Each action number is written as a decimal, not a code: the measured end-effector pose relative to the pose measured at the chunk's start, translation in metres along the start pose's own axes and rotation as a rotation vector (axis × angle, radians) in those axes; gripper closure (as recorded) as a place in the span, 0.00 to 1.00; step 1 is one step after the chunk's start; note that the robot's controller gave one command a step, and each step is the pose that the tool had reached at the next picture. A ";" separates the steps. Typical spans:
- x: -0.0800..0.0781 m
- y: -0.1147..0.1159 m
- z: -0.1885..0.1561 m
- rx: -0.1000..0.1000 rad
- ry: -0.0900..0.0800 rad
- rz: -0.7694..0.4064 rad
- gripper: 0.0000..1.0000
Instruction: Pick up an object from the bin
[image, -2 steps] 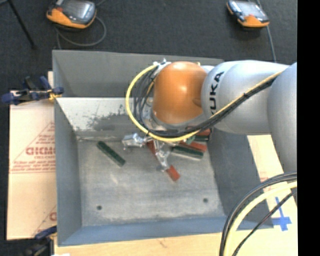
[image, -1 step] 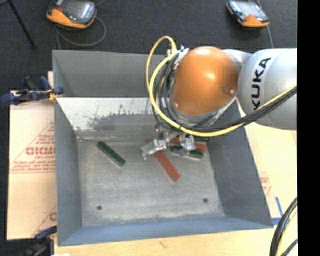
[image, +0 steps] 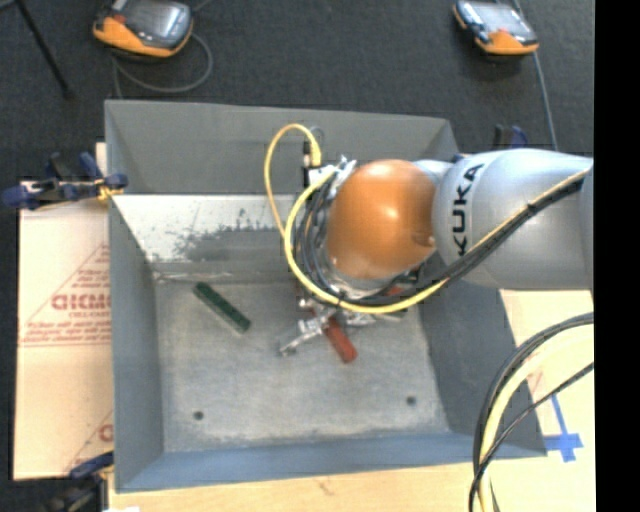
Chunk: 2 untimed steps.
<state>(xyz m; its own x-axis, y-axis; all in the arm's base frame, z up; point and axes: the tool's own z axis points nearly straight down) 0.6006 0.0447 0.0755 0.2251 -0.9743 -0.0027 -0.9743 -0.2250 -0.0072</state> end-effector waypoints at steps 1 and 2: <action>-0.001 -0.002 -0.004 0.004 0.000 0.004 1.00; 0.011 -0.006 0.000 0.006 -0.002 0.016 1.00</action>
Offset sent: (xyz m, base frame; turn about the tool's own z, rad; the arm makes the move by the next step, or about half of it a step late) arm 0.0000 0.0000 0.0000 0.0000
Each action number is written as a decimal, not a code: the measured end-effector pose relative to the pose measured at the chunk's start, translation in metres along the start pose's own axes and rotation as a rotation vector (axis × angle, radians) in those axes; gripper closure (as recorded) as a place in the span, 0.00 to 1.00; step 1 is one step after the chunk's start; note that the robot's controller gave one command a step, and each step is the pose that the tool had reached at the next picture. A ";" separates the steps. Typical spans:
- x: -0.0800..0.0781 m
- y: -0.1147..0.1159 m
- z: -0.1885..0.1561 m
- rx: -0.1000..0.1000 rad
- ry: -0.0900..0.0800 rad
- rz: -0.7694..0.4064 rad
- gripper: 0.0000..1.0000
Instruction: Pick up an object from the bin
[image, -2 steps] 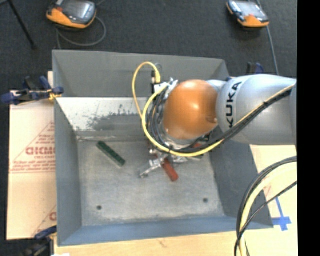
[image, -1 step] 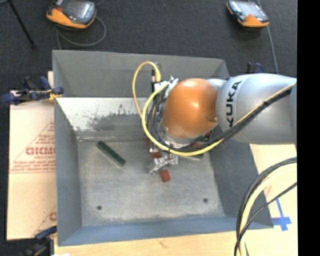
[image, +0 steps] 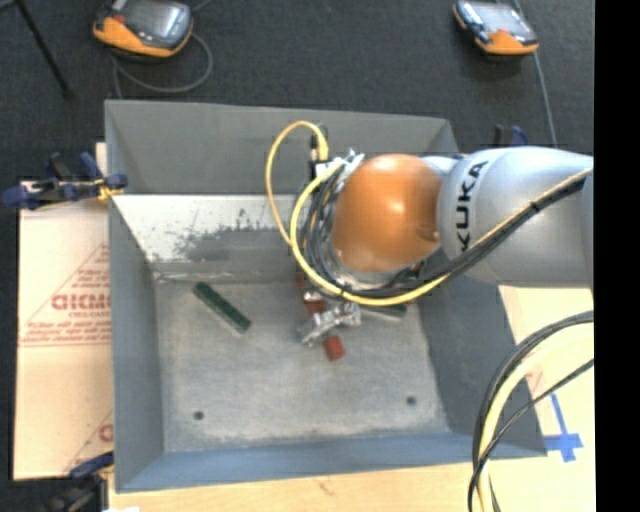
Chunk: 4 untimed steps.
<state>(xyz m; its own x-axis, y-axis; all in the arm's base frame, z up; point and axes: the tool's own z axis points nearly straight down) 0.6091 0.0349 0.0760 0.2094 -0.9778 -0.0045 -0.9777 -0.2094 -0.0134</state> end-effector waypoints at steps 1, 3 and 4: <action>0.006 0.006 -0.147 -0.003 0.006 -0.017 1.00; 0.008 0.024 -0.118 -0.011 0.003 0.152 0.00; -0.036 -0.005 -0.052 -0.015 0.000 -0.201 0.00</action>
Offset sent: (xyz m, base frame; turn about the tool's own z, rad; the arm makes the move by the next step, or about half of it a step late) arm -0.0091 -0.0073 0.1412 -0.0225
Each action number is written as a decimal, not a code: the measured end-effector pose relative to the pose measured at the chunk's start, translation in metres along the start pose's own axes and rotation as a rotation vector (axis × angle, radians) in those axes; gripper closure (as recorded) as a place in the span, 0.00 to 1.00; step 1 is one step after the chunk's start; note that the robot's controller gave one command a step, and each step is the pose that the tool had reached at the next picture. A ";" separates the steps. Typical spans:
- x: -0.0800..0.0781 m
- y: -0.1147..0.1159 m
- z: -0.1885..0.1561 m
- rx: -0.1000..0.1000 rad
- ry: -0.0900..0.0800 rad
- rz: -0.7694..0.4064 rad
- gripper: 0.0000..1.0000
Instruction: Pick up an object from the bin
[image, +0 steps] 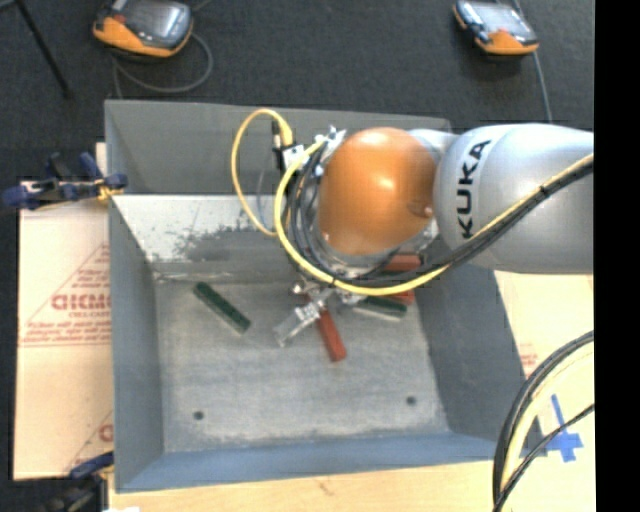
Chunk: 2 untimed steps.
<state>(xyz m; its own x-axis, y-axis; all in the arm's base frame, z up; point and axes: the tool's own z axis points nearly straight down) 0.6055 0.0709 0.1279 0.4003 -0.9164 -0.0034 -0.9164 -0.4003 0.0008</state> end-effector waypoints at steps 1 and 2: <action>0.030 0.012 0.060 -0.005 0.002 -0.371 0.00; 0.029 0.010 0.057 0.000 0.001 -0.366 1.00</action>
Offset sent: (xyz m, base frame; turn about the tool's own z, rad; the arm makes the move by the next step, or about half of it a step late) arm 0.0018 -0.0301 -0.0579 -0.3759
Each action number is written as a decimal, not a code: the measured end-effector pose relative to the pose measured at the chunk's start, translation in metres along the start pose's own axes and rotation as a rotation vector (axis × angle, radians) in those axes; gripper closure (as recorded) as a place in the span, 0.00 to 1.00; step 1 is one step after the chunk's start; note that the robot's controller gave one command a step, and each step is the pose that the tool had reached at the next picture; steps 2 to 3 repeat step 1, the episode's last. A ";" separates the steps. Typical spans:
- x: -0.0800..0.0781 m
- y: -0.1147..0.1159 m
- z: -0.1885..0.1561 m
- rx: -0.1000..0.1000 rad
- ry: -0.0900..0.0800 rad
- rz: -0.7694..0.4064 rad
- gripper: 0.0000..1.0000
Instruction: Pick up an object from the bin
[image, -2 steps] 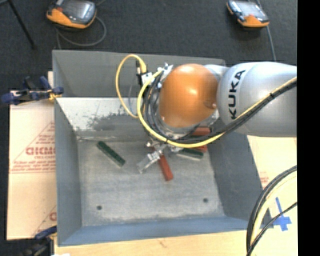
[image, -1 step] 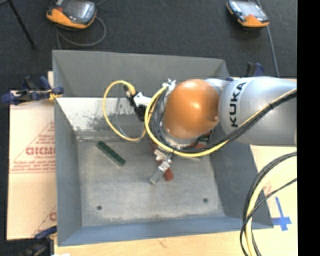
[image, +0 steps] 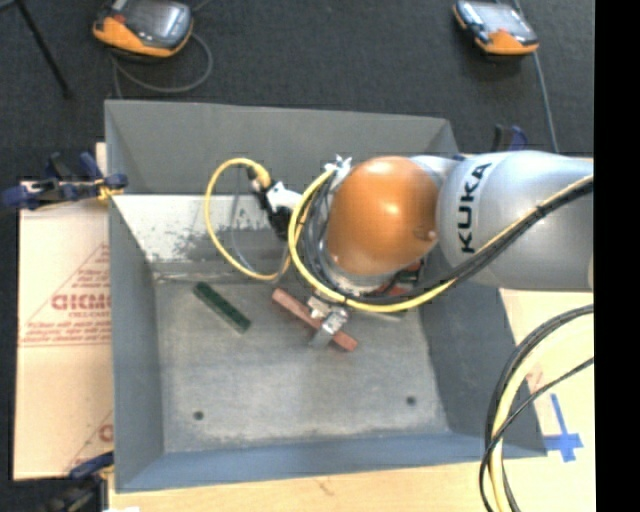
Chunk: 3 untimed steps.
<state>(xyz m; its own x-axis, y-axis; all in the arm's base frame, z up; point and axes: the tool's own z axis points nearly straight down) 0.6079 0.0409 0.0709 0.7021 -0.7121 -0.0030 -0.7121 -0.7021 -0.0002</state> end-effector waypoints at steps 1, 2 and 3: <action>0.028 -0.007 -0.161 0.007 0.009 -0.001 1.00; 0.028 -0.007 -0.161 0.007 0.009 -0.001 1.00; 0.028 -0.007 -0.161 0.007 0.009 -0.001 1.00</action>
Offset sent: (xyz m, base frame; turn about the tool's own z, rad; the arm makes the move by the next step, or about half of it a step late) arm 0.0223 -0.0146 0.1554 -0.0082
